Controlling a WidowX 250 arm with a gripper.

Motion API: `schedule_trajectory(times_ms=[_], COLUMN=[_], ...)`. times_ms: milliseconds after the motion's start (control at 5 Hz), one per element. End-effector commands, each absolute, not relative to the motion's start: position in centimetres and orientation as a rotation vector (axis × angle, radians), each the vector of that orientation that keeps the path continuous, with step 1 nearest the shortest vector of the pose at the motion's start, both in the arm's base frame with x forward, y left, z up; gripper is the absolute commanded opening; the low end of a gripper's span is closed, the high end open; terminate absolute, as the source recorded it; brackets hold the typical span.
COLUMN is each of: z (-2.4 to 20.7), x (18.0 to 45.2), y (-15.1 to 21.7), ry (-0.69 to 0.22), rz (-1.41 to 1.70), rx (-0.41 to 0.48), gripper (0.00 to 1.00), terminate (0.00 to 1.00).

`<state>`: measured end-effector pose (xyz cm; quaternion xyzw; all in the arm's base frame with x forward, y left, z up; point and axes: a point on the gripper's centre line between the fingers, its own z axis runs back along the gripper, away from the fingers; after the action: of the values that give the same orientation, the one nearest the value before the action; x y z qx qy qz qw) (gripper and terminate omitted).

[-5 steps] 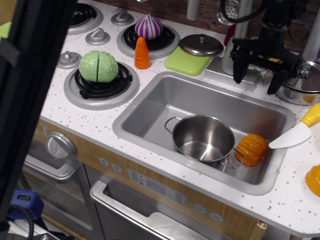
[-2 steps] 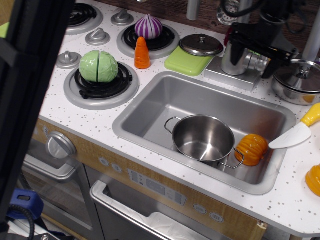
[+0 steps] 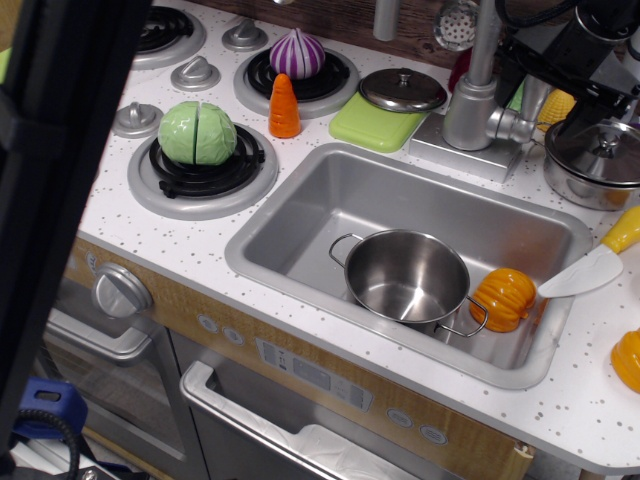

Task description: Turn lever vertical to front

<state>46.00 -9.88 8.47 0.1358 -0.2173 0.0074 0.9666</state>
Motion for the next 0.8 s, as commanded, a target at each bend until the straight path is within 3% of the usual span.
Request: schedule_trajectory(times_ms=[0, 600], z=[13.1, 12.0], x=[47.0, 49.1], y=[-10.0, -8.3], ry=[-0.592, -0.662], rz=[0.014, -0.010], rx=[0.263, 0.250], gripper=[1.00, 1.00], terminate=[0.00, 0.00])
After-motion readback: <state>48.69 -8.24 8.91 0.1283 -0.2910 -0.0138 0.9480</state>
